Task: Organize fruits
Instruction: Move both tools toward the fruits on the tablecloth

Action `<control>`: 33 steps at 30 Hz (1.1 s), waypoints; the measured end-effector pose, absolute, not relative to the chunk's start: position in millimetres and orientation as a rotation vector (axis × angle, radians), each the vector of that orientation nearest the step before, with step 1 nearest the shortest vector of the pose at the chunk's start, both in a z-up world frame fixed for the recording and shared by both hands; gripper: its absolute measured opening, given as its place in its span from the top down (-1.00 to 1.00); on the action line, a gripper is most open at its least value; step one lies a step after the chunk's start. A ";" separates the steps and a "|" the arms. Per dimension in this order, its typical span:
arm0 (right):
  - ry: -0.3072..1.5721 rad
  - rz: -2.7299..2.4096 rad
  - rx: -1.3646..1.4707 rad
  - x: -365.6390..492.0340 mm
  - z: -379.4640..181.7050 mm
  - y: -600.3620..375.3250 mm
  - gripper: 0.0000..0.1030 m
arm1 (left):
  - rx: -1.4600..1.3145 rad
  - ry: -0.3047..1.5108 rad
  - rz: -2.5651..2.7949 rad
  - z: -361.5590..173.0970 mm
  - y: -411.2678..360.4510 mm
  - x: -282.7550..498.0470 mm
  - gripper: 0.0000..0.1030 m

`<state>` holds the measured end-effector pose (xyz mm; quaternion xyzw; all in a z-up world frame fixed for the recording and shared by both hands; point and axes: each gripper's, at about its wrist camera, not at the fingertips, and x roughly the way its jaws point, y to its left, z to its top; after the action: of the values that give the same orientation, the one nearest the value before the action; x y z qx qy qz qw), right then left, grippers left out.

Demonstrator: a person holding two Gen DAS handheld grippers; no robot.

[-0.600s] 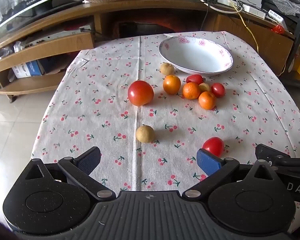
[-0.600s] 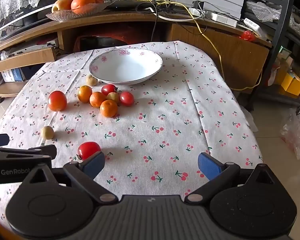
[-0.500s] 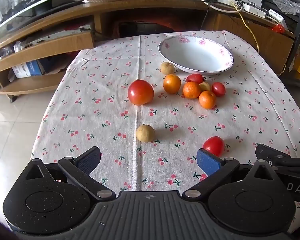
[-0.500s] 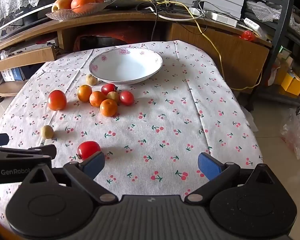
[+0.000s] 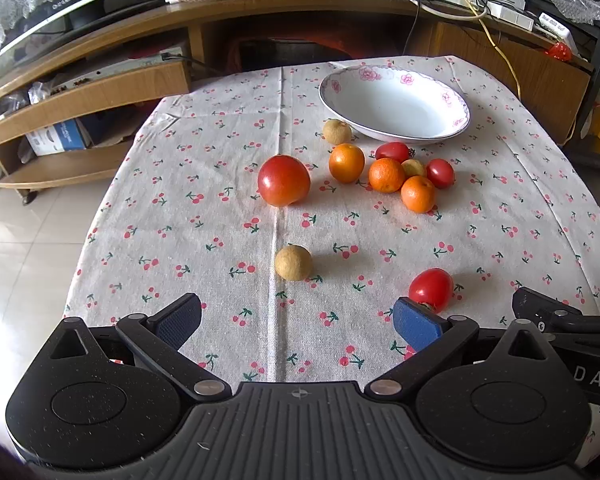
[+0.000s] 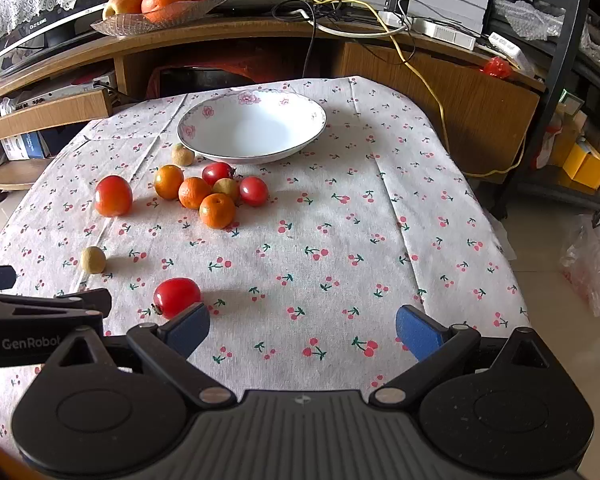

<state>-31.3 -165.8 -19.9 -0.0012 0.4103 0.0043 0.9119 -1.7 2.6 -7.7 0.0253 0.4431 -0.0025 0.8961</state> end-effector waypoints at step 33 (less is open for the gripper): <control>0.854 0.007 -0.013 -31.2 -22.0 -163.9 -0.95 | 0.078 0.924 0.007 -6.7 1.1 -2.6 -0.99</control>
<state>-31.2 -163.9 -22.0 -0.0061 0.4143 0.0035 0.9101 -2.6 1.1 -6.7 0.0377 0.4454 0.0034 0.8945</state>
